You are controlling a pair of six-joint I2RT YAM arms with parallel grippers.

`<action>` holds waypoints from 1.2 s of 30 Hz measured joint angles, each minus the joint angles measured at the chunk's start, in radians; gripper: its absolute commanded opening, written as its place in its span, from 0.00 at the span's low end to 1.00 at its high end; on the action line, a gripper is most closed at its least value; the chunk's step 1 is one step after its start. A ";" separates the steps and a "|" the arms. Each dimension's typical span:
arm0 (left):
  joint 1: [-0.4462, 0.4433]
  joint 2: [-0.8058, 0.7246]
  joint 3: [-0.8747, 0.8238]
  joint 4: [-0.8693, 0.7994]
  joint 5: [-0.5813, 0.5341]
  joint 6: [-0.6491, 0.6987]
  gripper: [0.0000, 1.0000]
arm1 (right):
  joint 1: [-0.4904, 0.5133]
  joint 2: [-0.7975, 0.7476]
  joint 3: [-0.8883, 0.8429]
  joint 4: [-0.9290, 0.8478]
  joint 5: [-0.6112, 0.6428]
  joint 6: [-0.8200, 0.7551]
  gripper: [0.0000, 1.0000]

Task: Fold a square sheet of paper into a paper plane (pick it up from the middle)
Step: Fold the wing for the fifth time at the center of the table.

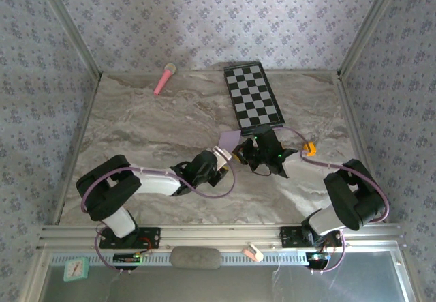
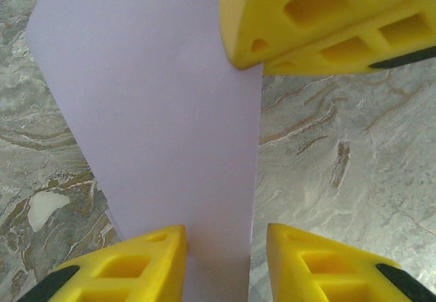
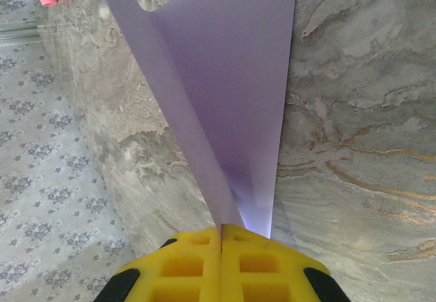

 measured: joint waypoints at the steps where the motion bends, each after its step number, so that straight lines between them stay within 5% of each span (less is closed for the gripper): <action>1: 0.000 0.000 -0.003 0.004 0.000 -0.001 0.31 | 0.000 0.000 0.000 0.000 0.000 0.001 0.02; 12: 0.000 0.000 -0.009 0.013 0.000 0.006 0.12 | -0.008 0.000 0.000 -0.003 -0.004 0.003 0.12; 19: 0.000 0.000 -0.009 0.026 0.005 0.004 0.00 | -0.018 -0.003 0.002 -0.029 -0.010 -0.001 0.56; 23: 0.001 0.000 -0.009 0.025 0.023 -0.004 0.00 | -0.031 -0.024 0.006 -0.078 -0.008 -0.038 0.70; 36: 0.070 0.000 -0.009 -0.024 0.214 -0.139 0.00 | -0.136 -0.180 0.011 -0.252 0.020 -0.253 0.80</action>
